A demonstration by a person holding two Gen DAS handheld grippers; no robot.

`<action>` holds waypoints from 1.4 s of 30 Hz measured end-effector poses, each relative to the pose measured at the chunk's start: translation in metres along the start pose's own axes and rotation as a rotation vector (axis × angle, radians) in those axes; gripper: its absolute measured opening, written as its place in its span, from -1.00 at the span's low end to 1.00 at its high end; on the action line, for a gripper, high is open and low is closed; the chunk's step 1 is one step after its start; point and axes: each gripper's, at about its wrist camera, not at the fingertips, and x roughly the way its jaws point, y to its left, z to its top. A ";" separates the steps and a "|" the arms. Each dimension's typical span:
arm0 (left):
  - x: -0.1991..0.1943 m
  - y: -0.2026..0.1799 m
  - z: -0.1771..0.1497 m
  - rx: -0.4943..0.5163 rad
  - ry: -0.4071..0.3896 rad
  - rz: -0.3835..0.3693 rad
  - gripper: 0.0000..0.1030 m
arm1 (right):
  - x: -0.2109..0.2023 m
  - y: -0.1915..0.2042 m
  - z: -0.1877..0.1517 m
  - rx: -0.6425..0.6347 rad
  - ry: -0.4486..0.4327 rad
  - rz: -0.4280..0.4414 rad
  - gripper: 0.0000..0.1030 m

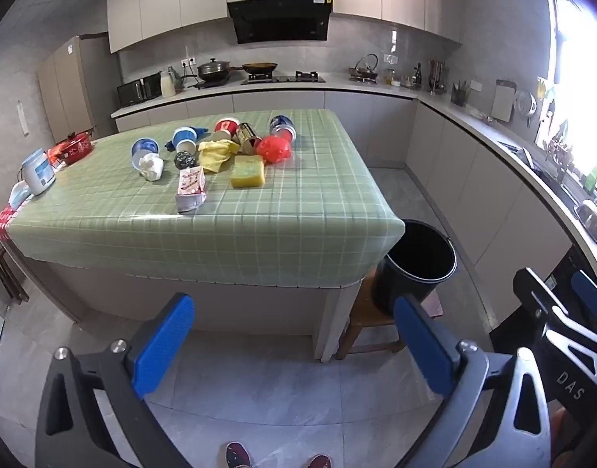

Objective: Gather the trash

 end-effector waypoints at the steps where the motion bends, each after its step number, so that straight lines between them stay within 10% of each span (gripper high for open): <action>1: 0.000 0.000 0.000 -0.001 0.001 0.002 1.00 | 0.000 0.000 0.000 0.001 0.000 0.001 1.00; 42: -0.013 0.019 -0.001 -0.032 -0.034 0.003 1.00 | -0.006 0.011 -0.002 -0.020 -0.007 -0.006 1.00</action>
